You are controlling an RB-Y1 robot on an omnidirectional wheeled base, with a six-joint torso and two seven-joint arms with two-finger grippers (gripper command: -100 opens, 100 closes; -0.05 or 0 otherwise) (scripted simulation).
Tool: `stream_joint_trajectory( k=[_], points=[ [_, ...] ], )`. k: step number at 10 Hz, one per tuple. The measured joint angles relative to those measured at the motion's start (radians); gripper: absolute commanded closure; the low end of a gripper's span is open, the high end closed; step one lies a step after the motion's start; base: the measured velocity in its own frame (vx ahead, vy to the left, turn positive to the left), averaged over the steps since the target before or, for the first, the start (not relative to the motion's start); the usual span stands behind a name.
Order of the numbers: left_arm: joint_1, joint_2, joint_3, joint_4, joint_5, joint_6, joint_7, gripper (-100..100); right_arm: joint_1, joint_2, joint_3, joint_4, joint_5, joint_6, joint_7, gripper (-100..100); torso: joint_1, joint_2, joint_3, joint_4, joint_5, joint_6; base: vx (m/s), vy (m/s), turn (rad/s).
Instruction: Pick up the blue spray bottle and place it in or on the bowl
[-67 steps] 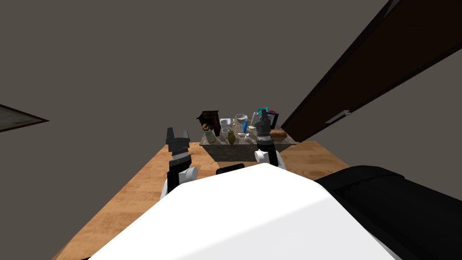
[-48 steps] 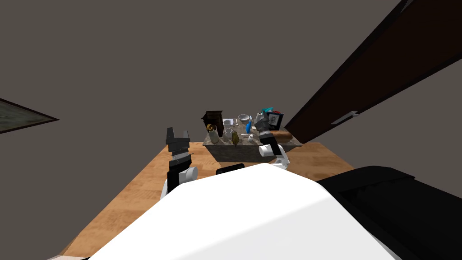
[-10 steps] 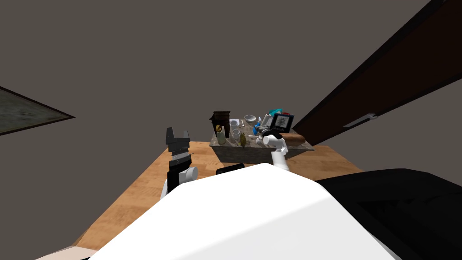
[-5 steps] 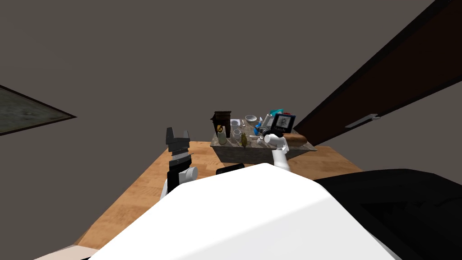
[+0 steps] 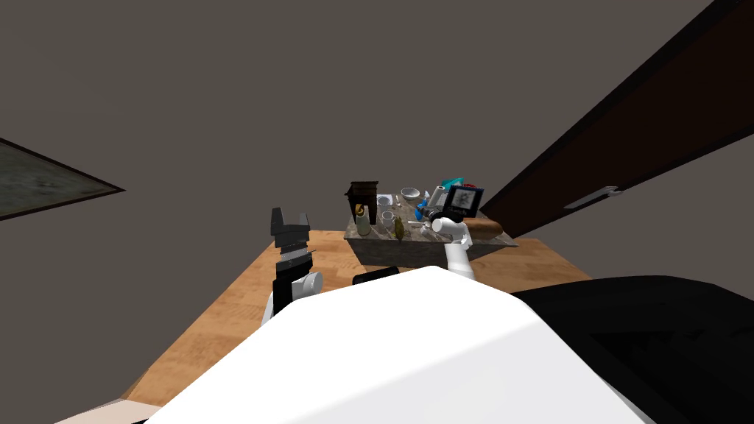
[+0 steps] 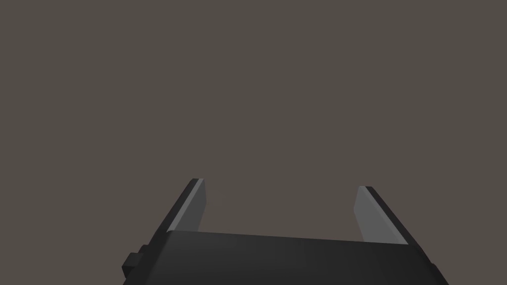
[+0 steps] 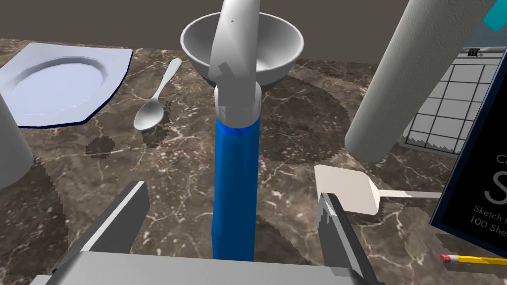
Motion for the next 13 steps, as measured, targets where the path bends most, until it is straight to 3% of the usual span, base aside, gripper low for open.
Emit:
stream_joint_trajectory(
  k=[4,5,6,7,8,13],
  points=[
    [0.000,0.000,0.000,0.000,0.000,0.000,0.000,0,0.000,0.000,0.000,0.000,0.000,0.000,0.000,100,0.000,0.000,0.000,0.000,0.000,0.000,0.000,0.000,0.000],
    [0.000,0.000,0.000,0.000,0.000,0.000,0.000,0,0.000,0.000,0.000,0.000,0.000,0.000,0.000,0,0.000,0.000,0.000,0.000,0.000,0.000,0.000,0.000,0.000],
    [0.000,0.000,0.000,0.000,0.000,0.000,0.000,0,0.000,0.000,0.000,0.000,0.000,0.000,0.000,100,0.000,0.000,0.000,0.000,0.000,0.000,0.000,0.000,0.000],
    [0.000,0.000,0.000,0.000,0.000,0.000,0.000,0,0.000,0.000,0.000,0.000,0.000,0.000,0.000,0,0.000,0.000,0.000,0.000,0.000,0.000,0.000,0.000,0.000],
    [0.000,0.000,0.000,0.000,0.000,0.000,0.000,0,0.000,0.000,0.000,0.000,0.000,0.000,0.000,100,0.000,0.000,0.000,0.000,0.000,0.000,-0.056,-0.006,0.240],
    [0.000,0.000,0.000,0.000,0.000,0.000,0.000,0,-0.084,-0.086,-0.053,0.055,0.080,0.027,-0.048,100,0.001,0.004,0.003,0.001,0.001,-0.001,-0.081,-0.015,0.209]
  ],
)
